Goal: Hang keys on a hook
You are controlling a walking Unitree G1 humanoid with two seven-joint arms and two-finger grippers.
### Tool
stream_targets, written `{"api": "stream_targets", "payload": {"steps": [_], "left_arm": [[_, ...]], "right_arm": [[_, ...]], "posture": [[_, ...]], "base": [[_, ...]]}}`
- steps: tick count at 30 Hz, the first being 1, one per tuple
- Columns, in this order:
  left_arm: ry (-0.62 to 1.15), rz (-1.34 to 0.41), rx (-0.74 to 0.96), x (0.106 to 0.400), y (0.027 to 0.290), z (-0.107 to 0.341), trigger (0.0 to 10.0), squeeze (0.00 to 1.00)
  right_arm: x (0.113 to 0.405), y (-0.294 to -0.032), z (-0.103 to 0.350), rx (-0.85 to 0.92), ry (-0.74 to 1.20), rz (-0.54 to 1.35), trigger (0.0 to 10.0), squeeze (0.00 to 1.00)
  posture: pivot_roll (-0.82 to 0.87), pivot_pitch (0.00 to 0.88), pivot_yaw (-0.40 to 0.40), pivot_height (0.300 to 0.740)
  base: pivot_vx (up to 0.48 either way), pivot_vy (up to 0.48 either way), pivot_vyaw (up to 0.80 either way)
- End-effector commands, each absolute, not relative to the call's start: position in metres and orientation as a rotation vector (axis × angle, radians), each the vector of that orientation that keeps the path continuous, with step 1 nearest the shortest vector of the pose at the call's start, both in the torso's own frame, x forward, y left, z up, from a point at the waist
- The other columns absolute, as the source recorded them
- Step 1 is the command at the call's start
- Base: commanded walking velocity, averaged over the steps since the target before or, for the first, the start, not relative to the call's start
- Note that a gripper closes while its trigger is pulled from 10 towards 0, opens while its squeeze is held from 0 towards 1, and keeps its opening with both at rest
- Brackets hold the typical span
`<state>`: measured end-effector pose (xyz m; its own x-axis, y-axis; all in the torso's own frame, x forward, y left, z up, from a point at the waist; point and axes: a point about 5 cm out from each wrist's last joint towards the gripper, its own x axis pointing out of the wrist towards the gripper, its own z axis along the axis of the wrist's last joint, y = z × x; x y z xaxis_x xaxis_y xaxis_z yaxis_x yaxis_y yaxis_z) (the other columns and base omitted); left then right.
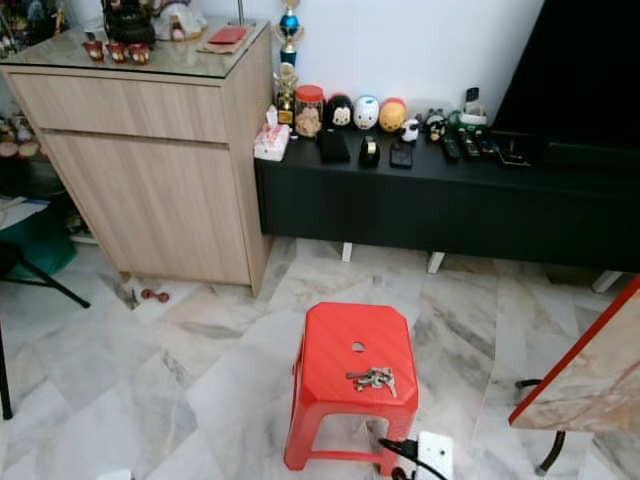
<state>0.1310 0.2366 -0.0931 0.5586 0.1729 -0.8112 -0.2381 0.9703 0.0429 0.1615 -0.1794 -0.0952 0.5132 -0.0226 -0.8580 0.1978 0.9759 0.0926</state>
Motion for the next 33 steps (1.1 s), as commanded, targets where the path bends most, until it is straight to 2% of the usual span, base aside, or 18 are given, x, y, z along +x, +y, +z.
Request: {"api": "stream_targets", "payload": {"steps": [1,12,22,33], "left_arm": [[0.973,0.216,-0.069,0.127,0.233,-0.096,10.0,0.0],[0.976,0.206,-0.084,0.126,0.232,-0.096,10.0,0.0],[0.974,0.2,-0.083,0.127,0.233,-0.096,10.0,0.0],[0.966,0.193,-0.084,0.127,0.233,-0.095,10.0,0.0]], "right_arm": [[0.162,-0.186,-0.094,0.177,1.017,-0.155,10.0,0.0],[0.166,-0.204,-0.09,0.196,1.0,-0.193,10.0,0.0],[0.165,-0.2,-0.091,0.181,1.003,-0.171,10.0,0.0],[0.166,-0.201,-0.09,0.169,0.999,-0.163,10.0,0.0]], "posture": [[0.2,0.0,-0.059,0.74],[0.19,0.0,-0.052,0.74],[0.19,0.0,-0.054,0.74],[0.19,0.0,-0.054,0.74]], "base": [[0.0,0.0,0.0],[0.0,0.062,0.0],[0.0,0.371,0.0],[0.0,0.0,0.0]]}}
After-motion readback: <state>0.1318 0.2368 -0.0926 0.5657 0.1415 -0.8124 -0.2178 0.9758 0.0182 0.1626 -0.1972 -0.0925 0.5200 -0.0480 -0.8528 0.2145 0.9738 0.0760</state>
